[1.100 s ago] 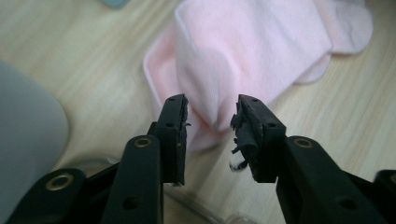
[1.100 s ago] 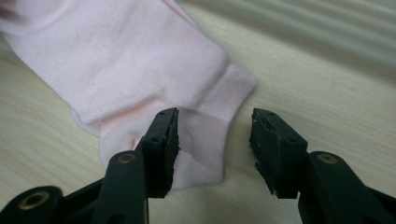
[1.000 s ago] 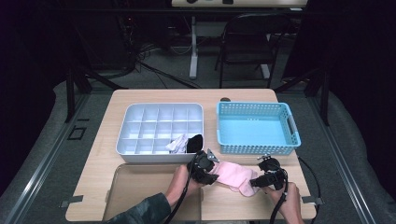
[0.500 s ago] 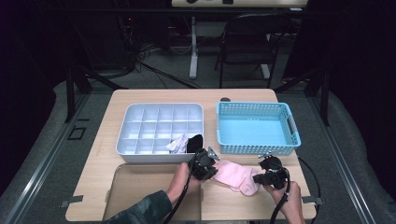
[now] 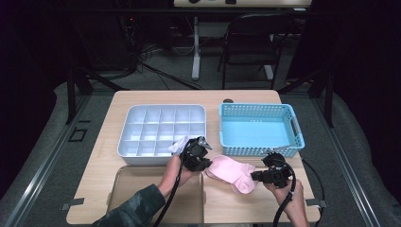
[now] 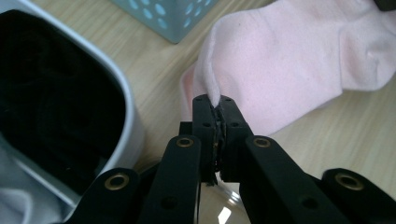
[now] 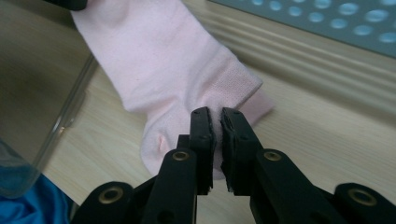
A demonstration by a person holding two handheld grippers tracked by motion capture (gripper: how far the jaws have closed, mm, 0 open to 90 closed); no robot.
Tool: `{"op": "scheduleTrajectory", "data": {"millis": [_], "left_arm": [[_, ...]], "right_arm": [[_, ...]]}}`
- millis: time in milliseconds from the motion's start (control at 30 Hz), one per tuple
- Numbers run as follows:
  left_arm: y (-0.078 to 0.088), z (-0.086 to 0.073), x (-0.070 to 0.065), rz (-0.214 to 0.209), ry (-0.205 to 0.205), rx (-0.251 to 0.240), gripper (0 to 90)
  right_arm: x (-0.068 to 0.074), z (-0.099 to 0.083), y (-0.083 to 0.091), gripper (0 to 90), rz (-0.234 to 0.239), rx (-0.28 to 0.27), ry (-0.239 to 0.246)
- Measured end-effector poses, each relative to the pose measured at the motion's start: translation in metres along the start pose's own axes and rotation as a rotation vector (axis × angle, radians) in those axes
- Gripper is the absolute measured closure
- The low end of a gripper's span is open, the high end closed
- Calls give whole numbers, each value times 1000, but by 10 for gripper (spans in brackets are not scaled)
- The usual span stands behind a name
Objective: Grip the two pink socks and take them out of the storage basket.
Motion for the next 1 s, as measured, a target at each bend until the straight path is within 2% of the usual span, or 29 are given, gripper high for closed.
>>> {"op": "scheduleTrajectory", "data": {"millis": [100, 200, 267, 300, 367, 400, 433, 500, 633, 800, 867, 900, 1000], "left_arm": [[-7, -5, 3, -10, 14, 36, 877], [-17, -8, 2, -8, 10, 64, 851], [-23, -10, 1, -9, 8, 84, 818], [-26, -11, 1, -6, -1, 102, 768], [-30, -11, 0, 11, -11, 104, 726], [-32, -10, -1, 38, -40, 127, 696], [-32, -10, -1, 38, -40, 127, 660], [-35, -10, -2, 66, -53, 138, 644], [-37, -11, -6, 80, -76, 150, 621], [-39, -13, -6, 61, -44, 128, 624], [-42, -15, -6, 58, -43, 128, 625], [-43, -16, -7, 52, -36, 130, 623], [-44, -18, -7, 45, -33, 131, 626]], "right_arm": [[0, -4, -16, 822, 28, 26, -20], [-9, -15, -37, 736, -19, 92, -42], [-11, -21, -42, 623, -42, 127, -34], [-11, -23, -43, 611, -61, 131, -34], [-10, -26, -43, 590, -76, 145, -25], [-9, -27, -43, 591, -84, 150, -25], [-9, -27, -43, 591, -84, 150, -25], [-9, -27, -44, 626, -109, 149, -11], [-10, -29, -42, 665, -129, 169, 11], [-12, -30, -41, 729, -125, 173, 23], [-11, -30, -41, 755, -105, 175, 38], [-13, -31, -40, 762, -112, 188, 66], [-15, -31, -40, 783, -99, 200, 98]]}}
Point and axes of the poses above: each handheld gripper's, and its own axes: y roughly backward along the jaws, z roughly out of its top, x roughly to its left, the point moved 9 cm from there along -y, roughly forward along the jaws, and after that the axes turned 2 degrees about -z, right-handed, at the moved point
